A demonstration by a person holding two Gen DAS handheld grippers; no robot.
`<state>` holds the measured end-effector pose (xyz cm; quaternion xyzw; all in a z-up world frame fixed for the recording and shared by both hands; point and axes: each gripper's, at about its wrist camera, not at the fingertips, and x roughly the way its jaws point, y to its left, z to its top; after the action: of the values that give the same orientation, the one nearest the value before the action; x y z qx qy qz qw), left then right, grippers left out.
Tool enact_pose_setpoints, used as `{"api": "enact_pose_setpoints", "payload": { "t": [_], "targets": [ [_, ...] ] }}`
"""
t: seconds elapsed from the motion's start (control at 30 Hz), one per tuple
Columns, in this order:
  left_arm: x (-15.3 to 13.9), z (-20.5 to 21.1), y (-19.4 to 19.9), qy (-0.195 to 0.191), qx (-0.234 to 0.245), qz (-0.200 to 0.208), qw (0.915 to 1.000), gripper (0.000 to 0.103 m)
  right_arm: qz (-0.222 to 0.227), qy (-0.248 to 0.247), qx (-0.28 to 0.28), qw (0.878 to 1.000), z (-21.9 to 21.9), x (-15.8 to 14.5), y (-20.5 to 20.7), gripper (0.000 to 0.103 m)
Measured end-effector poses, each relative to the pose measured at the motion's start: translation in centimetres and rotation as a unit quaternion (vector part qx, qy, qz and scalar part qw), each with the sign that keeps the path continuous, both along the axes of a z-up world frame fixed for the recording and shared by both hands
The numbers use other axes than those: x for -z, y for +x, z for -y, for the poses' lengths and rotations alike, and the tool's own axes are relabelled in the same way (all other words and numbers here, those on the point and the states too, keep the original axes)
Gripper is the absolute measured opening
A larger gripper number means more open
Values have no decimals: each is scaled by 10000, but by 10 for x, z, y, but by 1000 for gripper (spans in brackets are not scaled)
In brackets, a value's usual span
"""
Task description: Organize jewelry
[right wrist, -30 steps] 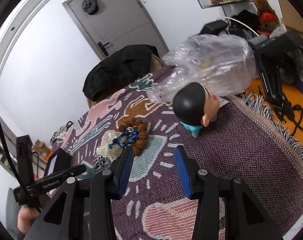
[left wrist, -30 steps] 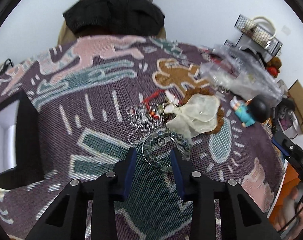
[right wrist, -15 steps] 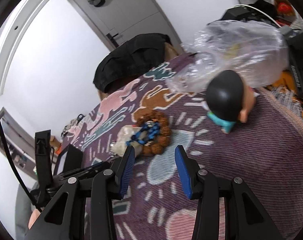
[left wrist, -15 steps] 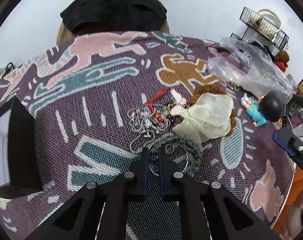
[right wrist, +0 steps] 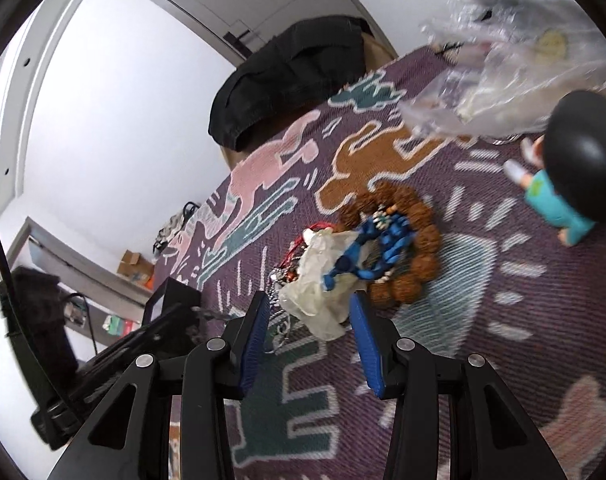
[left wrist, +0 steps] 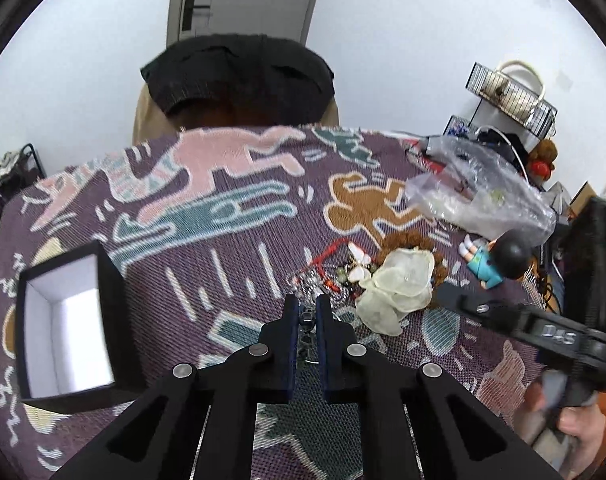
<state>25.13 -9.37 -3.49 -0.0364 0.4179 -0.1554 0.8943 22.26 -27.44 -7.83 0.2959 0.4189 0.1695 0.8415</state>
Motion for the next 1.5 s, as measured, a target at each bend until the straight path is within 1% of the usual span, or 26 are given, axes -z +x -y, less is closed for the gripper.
{"api": "enact_pose_setpoints", "payload": {
  "t": [0.17,0.2,0.23,0.27,0.33,0.4,0.7,0.9,1.0,1.2,1.5],
  "targets": [
    [-16,-11,-5,-26,-17,198,9998,9,-181,59,-53,9998,-15,10,14,43],
    [-18,-13,-6,-29,-20,228,9997,9,-178,75,-54,9998,-16,12,15,29],
    [-21,-15,-7,-39,-27,263,9996,9,-202,114,-83,9997,-17,13,17,3],
    [-24,-18,-8,-52,-37,294,9995,9,-204,135,-56,9997,-16,12,17,4],
    [-30,-23,-10,-76,-68,362,9993,8,-19,120,-26,9999,-16,5,15,3],
    [-36,-28,-13,-80,-101,437,9990,9,249,23,-75,9997,-19,-10,9,3],
    [-66,-63,-23,-153,-364,729,9966,9,947,-163,-335,9948,-35,-76,-9,3],
    [-82,-94,-29,-128,-614,869,9942,9,1234,-192,-566,9906,-58,-101,-17,3],
    [-86,-112,-31,-72,-741,920,9930,9,1303,-221,-686,9888,-72,-106,-18,3],
    [-81,-142,-30,-37,-1004,891,9909,9,1439,-320,-900,9850,-101,-113,-16,3],
    [-45,-164,-16,-118,-1125,591,9918,9,1453,-411,-1177,9815,-144,-113,-10,3]
  ]
}}
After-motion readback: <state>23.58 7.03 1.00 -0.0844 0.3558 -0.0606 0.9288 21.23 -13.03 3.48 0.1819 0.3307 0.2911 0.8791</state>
